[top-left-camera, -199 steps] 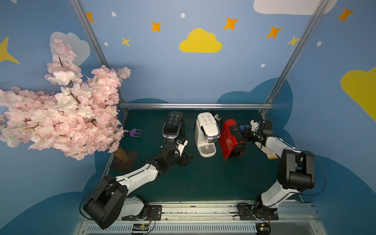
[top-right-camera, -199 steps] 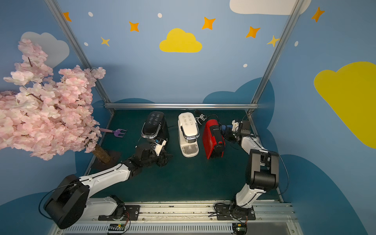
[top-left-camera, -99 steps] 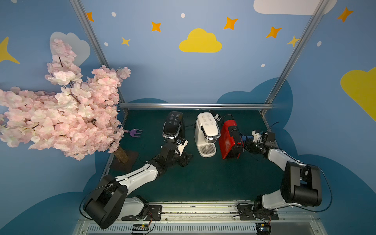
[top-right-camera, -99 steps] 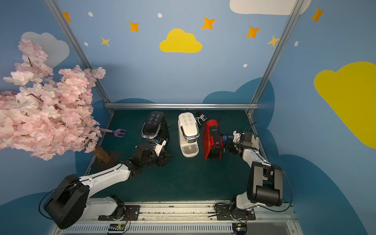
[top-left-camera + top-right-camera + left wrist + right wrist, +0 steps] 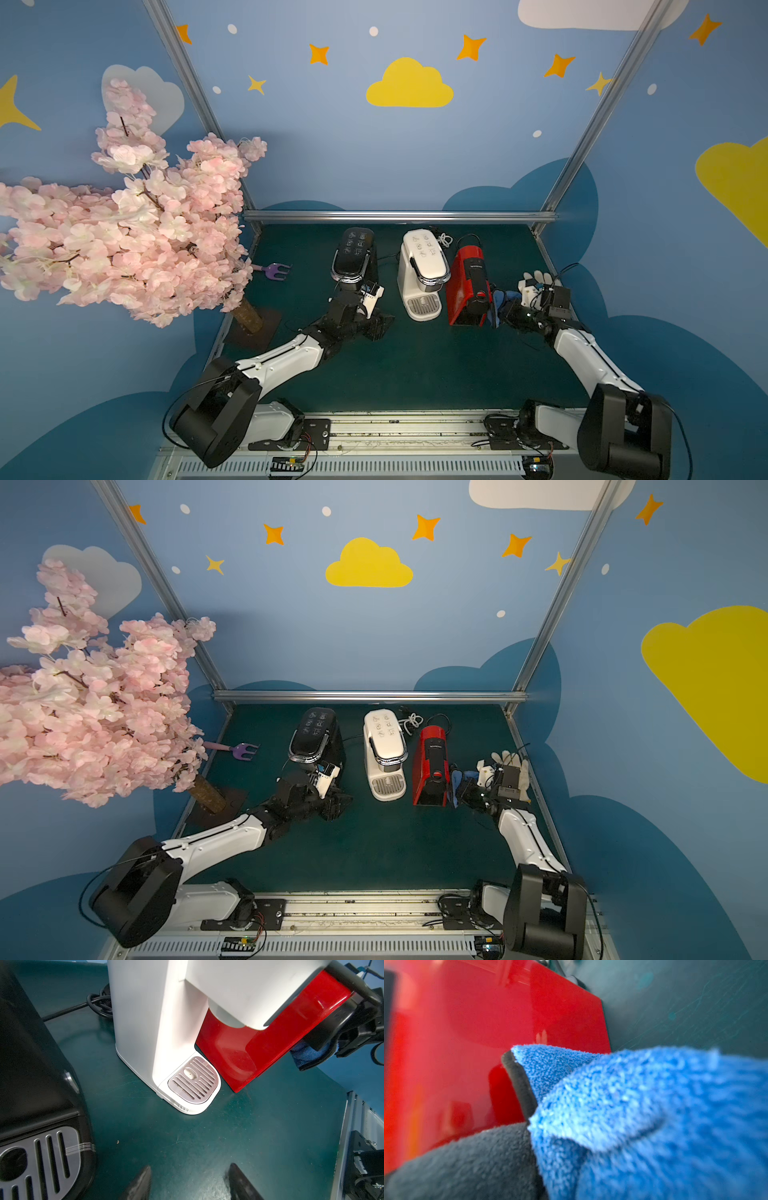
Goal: Wipe the surface of a coffee machine
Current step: Wipe the dirt from the surface of the coffee machine.
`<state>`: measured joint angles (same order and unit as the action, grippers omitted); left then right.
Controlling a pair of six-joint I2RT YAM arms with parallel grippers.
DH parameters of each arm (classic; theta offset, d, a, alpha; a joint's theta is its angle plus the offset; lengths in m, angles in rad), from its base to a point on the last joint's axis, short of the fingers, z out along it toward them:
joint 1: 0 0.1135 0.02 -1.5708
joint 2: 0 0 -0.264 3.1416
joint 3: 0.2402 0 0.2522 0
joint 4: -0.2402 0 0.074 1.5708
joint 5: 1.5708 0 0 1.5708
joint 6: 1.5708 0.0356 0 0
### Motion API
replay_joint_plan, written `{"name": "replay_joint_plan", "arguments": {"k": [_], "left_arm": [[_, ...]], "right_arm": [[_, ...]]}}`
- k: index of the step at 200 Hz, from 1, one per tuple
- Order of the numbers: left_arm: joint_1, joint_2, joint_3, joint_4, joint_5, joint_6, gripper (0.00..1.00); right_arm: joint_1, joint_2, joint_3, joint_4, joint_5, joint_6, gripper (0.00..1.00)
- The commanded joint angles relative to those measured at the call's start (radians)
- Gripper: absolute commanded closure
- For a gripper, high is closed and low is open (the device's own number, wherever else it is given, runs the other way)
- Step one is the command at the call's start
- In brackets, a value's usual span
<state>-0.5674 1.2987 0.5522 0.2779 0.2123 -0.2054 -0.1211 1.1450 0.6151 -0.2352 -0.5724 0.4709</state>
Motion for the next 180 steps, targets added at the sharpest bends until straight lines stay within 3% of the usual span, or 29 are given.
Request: {"name": "replay_joint_plan", "arguments": {"k": [1, 27, 62, 92, 149, 180], "left_arm": [[0.001, -0.009, -0.007, 0.007, 0.007, 0.011, 0.40], [0.001, 0.003, -0.005, 0.010, 0.015, 0.009, 0.40], [0.001, 0.011, -0.001, 0.010, 0.015, 0.010, 0.40], [0.001, 0.012, -0.004, 0.015, 0.011, 0.013, 0.40], [0.000, 0.011, -0.004, 0.015, 0.014, 0.014, 0.40], [0.000, -0.003, -0.006, 0.009, 0.013, 0.014, 0.40]], "right_arm": [[0.028, -0.079, 0.028, -0.117, -0.128, 0.002, 0.97], [0.028, -0.134, 0.046, -0.100, -0.033, 0.097, 0.97], [0.024, -0.108, 0.006, 0.137, 0.046, 0.144, 0.97], [0.023, 0.073, 0.097, 0.138, 0.051, 0.156, 0.97], [0.027, 0.469, 0.238, 0.134, -0.002, -0.006, 0.96], [0.031, 0.543, 0.227, 0.147, -0.024, -0.004, 0.96]]}}
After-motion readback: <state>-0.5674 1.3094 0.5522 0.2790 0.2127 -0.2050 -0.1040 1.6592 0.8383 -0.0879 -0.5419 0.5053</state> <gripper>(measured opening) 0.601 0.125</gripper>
